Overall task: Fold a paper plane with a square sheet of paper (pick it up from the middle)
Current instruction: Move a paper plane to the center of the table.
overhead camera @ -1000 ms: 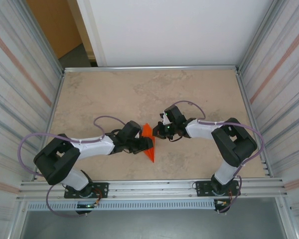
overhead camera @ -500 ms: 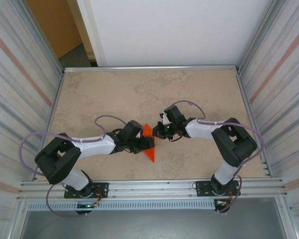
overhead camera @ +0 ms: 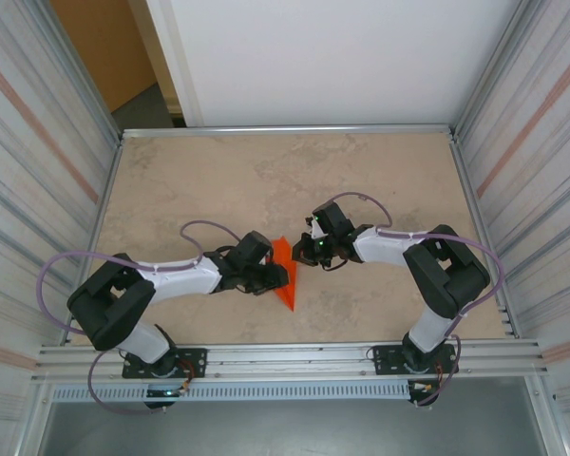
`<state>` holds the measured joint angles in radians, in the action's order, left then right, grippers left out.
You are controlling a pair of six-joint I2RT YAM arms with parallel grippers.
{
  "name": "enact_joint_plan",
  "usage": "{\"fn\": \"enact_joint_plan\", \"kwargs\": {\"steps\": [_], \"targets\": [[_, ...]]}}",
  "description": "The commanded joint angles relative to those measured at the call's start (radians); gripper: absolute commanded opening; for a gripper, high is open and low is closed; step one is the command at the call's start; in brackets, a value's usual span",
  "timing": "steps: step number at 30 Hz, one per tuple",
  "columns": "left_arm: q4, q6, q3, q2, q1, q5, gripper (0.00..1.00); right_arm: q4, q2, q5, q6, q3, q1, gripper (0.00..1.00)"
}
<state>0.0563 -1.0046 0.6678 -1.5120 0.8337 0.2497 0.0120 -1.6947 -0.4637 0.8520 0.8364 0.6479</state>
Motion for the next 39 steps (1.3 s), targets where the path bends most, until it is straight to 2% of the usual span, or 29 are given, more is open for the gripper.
{"fn": "enact_joint_plan", "kwargs": {"steps": [1, 25, 28, 35, 39], "targets": [[0.045, -0.011, 0.027, 0.001, 0.005, -0.030, 0.37, -0.028, 0.036, 0.016, -0.027, 0.032, 0.007, 0.04], [0.035, -0.072, 0.090, -0.091, 0.011, -0.005, 0.23, -0.014, 0.044, -0.019, -0.012, 0.050, 0.029, 0.06], [0.050, -0.070, 0.098, -0.090, 0.011, -0.009, 0.19, -0.030, 0.053, -0.005, -0.015, 0.050, 0.025, 0.12], [0.158, -0.018, 0.144, -0.073, 0.010, -0.055, 0.11, -0.139, 0.144, 0.128, -0.048, 0.032, -0.020, 0.47], [0.262, 0.050, 0.202, -0.073, 0.000, -0.090, 0.05, -0.180, 0.238, 0.207, -0.070, -0.012, -0.074, 0.59]]}}
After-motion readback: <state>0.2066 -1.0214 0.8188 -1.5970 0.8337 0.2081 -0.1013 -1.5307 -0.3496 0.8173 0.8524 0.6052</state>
